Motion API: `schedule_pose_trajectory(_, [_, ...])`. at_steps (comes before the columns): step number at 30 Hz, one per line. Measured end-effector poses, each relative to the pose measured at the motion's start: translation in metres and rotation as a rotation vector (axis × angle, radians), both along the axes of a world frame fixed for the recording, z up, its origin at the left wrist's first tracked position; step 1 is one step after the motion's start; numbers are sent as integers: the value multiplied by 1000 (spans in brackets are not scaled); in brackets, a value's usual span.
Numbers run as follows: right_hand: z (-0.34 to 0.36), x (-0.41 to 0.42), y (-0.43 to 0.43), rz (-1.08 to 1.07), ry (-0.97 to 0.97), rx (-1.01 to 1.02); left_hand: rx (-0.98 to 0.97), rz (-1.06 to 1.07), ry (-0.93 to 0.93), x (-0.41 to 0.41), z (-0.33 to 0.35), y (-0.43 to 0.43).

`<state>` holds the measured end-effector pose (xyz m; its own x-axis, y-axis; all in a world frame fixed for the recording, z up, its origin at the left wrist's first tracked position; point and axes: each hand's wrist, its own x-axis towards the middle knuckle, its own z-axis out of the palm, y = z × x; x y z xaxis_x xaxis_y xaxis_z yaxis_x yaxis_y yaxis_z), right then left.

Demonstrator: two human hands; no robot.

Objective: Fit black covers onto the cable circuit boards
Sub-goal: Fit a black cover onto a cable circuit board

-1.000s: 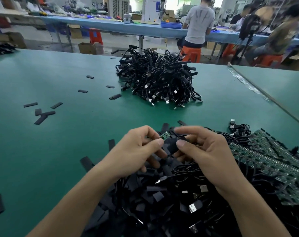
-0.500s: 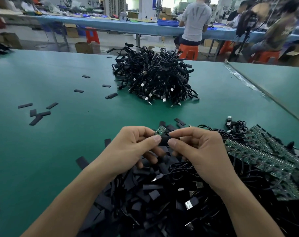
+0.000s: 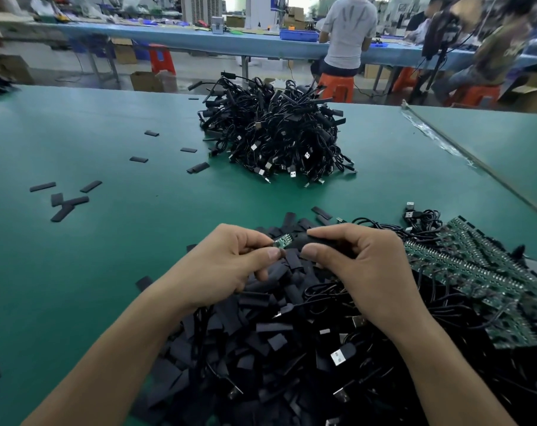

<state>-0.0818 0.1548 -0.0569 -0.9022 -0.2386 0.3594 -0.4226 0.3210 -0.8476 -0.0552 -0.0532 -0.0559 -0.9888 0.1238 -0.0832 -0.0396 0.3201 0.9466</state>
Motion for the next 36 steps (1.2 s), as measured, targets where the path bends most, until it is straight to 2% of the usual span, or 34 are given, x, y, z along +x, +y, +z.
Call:
schedule_pose_trajectory(10, [1,-1,1,128,-27,-39,-43,-76,31,0,3,-3])
schedule_pose_trajectory(18, [0,-3,2,105,-18,-42,-72,-106,-19,2,7,-7])
schedule_pose_trajectory(24, [0,-3,4,171,-63,-62,-123,-172,-10,3,8,-7])
schedule_pose_trajectory(28, [1,-4,5,231,-94,-90,-89,-193,-50,3,10,-8])
schedule_pose_trajectory(36, [-2,-5,5,237,-86,-15,-181,-228,-51,4,10,-7])
